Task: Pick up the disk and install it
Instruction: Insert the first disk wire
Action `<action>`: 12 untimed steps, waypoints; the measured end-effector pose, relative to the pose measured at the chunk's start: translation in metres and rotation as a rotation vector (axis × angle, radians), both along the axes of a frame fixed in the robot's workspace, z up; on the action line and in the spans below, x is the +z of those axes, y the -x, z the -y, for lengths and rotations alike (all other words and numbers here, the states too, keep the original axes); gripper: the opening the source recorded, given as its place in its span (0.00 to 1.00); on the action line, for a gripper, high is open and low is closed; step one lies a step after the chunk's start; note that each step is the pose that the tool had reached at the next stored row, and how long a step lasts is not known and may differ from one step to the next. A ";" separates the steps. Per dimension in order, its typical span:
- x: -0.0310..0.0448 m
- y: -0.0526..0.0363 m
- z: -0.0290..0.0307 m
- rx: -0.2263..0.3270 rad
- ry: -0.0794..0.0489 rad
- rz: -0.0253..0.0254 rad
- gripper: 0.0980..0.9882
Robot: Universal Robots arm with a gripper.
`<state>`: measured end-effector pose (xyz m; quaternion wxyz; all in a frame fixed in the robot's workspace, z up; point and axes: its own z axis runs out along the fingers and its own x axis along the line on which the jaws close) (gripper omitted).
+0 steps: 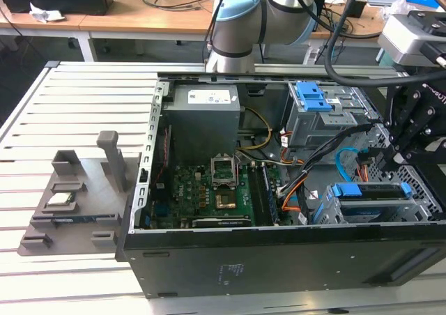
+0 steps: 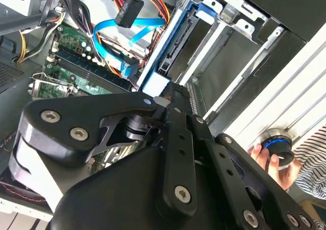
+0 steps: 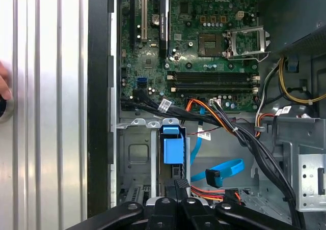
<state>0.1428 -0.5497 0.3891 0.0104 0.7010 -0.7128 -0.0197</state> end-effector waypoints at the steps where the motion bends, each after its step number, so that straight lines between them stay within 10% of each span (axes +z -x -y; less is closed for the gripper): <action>1: -0.0001 -0.0019 -0.0004 0.000 0.000 0.0000 0.01; 12: -0.0001 -0.0255 -0.0063 0.000 0.001 -0.0006 0.01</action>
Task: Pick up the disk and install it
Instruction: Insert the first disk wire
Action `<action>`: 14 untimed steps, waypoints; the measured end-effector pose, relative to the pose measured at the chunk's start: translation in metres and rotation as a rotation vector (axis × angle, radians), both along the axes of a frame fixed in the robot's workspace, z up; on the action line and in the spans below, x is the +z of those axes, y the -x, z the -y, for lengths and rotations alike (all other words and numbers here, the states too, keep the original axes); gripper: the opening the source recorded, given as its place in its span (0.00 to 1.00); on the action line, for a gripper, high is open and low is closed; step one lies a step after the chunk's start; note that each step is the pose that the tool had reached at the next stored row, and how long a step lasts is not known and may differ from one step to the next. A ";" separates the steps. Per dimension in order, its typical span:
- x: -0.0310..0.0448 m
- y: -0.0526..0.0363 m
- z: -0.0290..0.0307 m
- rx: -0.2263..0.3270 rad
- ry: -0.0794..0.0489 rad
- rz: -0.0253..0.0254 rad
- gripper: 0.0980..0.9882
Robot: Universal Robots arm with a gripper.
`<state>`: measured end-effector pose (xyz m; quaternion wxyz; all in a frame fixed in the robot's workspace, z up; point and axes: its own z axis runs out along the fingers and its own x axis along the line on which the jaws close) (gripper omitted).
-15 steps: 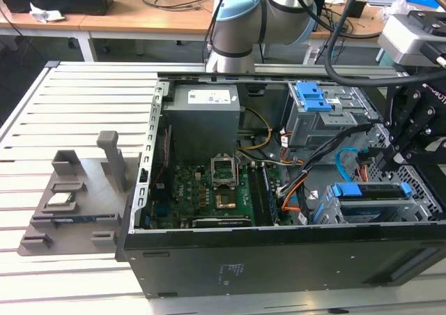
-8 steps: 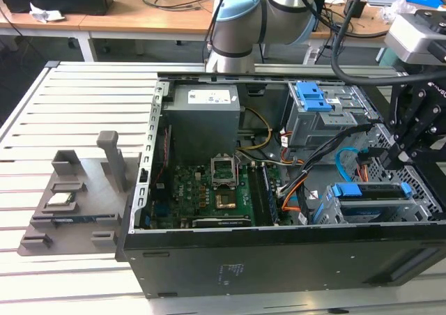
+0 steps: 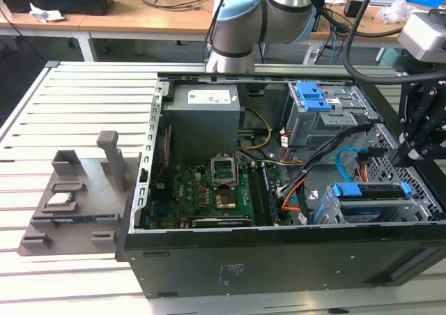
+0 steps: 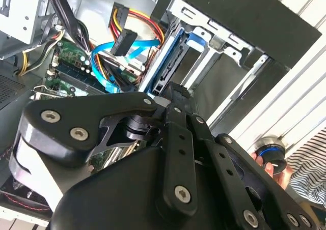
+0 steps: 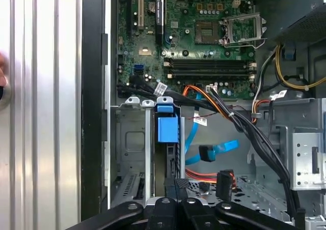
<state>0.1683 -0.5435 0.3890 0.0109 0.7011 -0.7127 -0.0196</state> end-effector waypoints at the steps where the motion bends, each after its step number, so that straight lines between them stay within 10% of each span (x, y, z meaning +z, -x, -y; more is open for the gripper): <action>1: 0.0000 -0.0024 -0.0001 0.000 0.000 0.0000 0.01; 14: -0.0077 -0.0243 -0.0116 0.000 0.005 0.0000 0.01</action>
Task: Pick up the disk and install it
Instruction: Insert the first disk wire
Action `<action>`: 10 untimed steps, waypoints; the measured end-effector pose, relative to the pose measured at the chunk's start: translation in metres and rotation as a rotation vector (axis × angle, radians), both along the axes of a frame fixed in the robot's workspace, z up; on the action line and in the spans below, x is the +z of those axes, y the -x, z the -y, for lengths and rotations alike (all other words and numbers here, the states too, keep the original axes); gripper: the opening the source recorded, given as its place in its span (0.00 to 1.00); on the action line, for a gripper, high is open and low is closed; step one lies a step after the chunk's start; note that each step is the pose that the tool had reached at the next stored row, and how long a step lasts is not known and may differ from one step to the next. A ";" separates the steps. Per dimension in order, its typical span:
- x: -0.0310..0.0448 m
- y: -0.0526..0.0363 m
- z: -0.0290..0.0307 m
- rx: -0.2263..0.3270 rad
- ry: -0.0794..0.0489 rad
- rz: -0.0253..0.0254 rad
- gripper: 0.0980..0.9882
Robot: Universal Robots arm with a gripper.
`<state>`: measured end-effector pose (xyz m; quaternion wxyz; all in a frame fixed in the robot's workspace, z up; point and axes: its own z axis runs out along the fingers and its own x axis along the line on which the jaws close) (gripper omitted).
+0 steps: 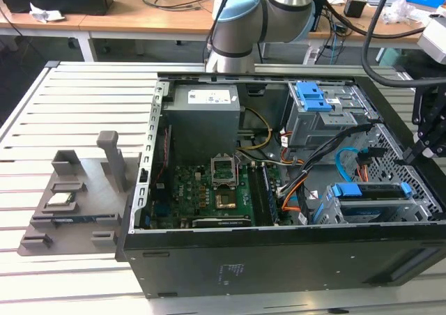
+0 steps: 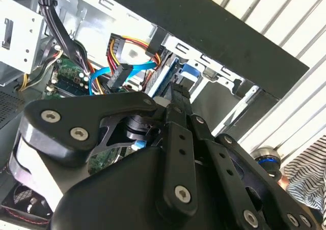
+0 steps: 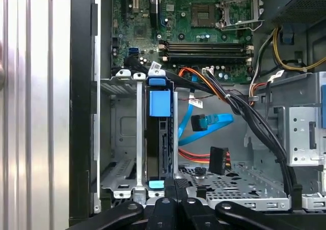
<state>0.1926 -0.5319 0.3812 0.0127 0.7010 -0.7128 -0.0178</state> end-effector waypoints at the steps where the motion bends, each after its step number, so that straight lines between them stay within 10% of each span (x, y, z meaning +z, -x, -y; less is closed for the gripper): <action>1: -0.0004 0.0000 -0.0020 0.000 0.000 -0.0001 0.01; 10: -0.0027 0.0118 -0.0211 0.000 0.000 0.0000 0.01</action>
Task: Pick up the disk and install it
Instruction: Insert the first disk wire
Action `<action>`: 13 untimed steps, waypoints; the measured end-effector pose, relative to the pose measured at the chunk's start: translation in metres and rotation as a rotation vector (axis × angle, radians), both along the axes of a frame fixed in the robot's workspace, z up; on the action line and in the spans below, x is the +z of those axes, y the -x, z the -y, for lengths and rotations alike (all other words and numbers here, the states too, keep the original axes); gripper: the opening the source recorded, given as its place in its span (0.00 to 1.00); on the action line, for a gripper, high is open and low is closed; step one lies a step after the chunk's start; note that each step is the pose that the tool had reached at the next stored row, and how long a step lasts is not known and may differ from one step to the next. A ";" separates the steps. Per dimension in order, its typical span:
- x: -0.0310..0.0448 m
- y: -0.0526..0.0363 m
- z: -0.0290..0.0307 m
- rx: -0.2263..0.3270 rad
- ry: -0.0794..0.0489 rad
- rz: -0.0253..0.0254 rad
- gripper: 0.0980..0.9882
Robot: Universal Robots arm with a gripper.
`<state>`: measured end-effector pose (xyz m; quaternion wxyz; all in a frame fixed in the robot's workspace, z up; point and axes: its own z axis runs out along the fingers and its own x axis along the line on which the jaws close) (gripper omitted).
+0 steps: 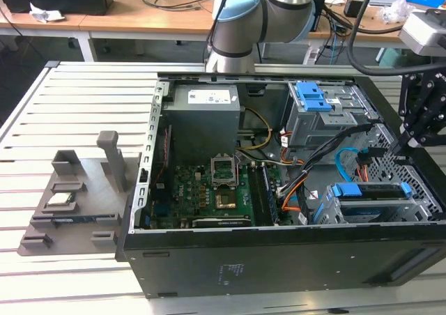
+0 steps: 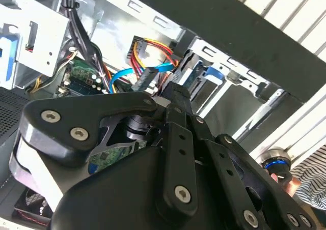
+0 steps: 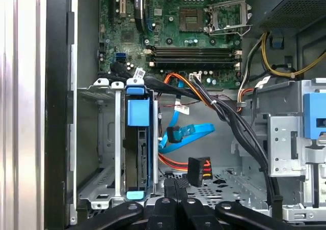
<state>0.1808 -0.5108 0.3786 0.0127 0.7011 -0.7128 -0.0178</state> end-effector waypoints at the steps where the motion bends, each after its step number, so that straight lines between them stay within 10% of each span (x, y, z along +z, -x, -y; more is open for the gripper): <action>1: -0.0003 0.0036 -0.0031 0.000 0.000 0.0000 0.01; 13: -0.0049 0.0090 -0.0322 0.000 0.000 0.0000 0.01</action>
